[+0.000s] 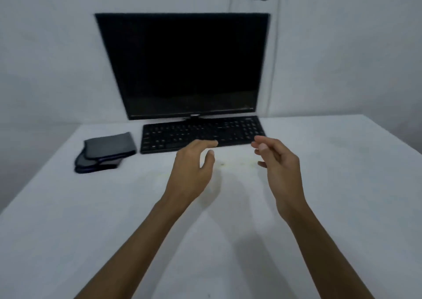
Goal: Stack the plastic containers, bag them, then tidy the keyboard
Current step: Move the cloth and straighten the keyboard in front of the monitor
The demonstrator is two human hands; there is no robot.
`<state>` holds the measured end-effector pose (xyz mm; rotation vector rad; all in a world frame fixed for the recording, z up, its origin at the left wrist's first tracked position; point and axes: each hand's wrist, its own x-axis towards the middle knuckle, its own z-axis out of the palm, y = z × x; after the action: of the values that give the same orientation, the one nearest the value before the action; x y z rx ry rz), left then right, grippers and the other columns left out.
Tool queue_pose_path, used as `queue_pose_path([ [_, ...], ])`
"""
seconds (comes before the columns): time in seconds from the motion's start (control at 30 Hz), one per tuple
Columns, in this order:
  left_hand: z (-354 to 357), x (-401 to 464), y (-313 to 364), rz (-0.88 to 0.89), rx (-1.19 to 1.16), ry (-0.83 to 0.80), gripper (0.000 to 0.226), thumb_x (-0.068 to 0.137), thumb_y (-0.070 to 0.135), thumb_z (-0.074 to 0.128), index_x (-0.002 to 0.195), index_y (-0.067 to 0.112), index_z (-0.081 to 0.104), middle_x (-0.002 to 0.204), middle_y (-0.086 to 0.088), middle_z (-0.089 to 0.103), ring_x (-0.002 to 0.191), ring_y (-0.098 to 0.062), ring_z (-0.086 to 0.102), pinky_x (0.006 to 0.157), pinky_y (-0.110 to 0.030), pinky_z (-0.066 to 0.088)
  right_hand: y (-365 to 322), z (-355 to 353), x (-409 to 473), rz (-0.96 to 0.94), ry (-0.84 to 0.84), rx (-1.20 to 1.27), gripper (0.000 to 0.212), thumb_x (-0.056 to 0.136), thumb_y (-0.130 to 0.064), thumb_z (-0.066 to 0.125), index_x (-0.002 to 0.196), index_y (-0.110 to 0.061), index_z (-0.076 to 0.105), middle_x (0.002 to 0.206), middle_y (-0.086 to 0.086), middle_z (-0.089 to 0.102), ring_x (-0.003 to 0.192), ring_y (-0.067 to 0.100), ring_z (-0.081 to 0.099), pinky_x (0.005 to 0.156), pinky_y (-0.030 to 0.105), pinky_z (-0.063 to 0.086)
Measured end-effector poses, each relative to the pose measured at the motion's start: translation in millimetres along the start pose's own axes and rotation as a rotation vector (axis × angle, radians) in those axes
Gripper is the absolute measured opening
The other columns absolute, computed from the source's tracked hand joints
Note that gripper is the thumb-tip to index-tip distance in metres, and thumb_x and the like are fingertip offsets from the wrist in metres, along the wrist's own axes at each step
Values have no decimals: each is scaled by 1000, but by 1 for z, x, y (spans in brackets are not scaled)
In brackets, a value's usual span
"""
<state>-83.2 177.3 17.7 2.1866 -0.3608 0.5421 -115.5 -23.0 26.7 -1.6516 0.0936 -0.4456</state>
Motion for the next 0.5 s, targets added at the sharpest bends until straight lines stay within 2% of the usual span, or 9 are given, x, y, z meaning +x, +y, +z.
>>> queue_pose_path([
  [0.13,-59,2,-57,-95,41,171,25,104,9,61,120,14,79,115,6,77,106,-4,70,99,-22,55,1,84,6,-29,-213,-13,24,110,-23,59,123,-36,74,115,-17,79,115,0,70,98,31,58],
  [0.23,-107,-5,-103,-145,82,311,21,103,8,63,117,14,79,112,7,77,102,-2,69,92,-13,53,3,155,7,-60,-367,-46,26,109,-22,61,128,-34,73,113,-16,78,113,-3,69,92,18,53],
  [0.3,-140,-12,-135,-195,140,363,20,103,10,64,116,16,77,110,9,75,96,-1,68,84,-8,50,7,206,7,-107,-474,-118,31,108,-23,62,137,-33,70,119,-17,75,113,-6,67,91,14,50],
  [0.37,-170,-18,-172,-249,256,398,19,103,11,63,118,14,76,110,4,76,95,-8,68,82,-15,51,13,256,6,-154,-607,-217,42,108,-28,63,150,-34,60,141,-12,67,129,-1,60,107,24,50],
  [0.43,-189,-20,-205,-292,360,353,23,104,13,62,124,13,75,117,-1,77,104,-18,70,90,-24,49,18,295,6,-198,-731,-350,55,108,-38,62,160,-37,46,163,-8,49,151,11,43,124,37,38],
  [0.5,-205,-20,-243,-344,433,245,30,105,18,60,133,12,71,131,-5,74,120,-23,68,102,-28,46,20,335,9,-204,-834,-496,65,107,-45,61,166,-42,34,175,-6,30,162,17,24,130,44,27],
])
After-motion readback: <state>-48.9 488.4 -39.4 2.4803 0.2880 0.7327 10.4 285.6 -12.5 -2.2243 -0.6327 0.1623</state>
